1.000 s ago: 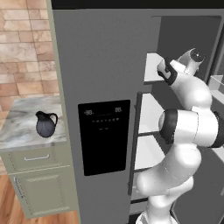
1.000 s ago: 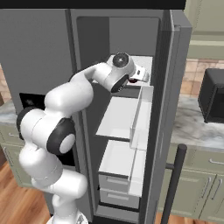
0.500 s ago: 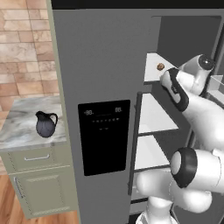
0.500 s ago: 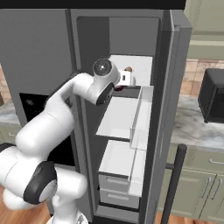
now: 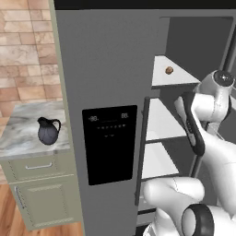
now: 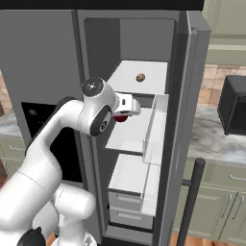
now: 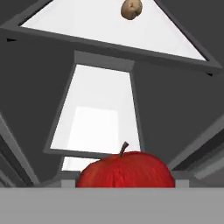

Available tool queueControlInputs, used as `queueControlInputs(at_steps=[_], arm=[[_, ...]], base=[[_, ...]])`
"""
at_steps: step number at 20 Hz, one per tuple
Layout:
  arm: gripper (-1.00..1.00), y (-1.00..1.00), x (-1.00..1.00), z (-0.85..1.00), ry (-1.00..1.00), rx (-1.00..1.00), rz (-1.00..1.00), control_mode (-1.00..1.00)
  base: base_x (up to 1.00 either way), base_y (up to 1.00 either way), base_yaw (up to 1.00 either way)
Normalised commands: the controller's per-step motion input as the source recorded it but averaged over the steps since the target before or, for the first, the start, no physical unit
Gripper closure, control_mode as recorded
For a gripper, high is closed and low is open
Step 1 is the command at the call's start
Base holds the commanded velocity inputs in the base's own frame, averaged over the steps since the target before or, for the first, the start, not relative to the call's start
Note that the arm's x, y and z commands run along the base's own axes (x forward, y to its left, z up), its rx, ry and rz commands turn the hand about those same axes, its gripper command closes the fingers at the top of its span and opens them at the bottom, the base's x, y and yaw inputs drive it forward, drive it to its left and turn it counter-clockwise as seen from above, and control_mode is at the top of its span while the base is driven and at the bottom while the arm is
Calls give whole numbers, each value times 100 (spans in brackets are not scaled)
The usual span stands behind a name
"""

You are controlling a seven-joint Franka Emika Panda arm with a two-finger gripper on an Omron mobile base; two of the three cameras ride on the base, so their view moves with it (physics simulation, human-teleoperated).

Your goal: Move the apple and apricot from the top shelf to the second highest shelf to make space. Then, place the pitcher from the counter on the cleared top shelf.

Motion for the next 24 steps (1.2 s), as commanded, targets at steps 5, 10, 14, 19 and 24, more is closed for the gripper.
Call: queueControlInputs(at_steps=[5, 10, 14, 19, 24], arm=[[100, 0, -66, -66, 0, 2, 9, -100], [100, 4, -2, -32, 6, 1, 15, -100], [100, 1, 25, -41, 13, 0, 14, -100], [100, 0, 34, -28, 11, 2, 12, -100], [100, -3, 30, -19, 9, 2, 9, -100]], base=[[0, 0, 0], [0, 0, 0], [0, 0, 0], [0, 0, 0], [0, 0, 0]])
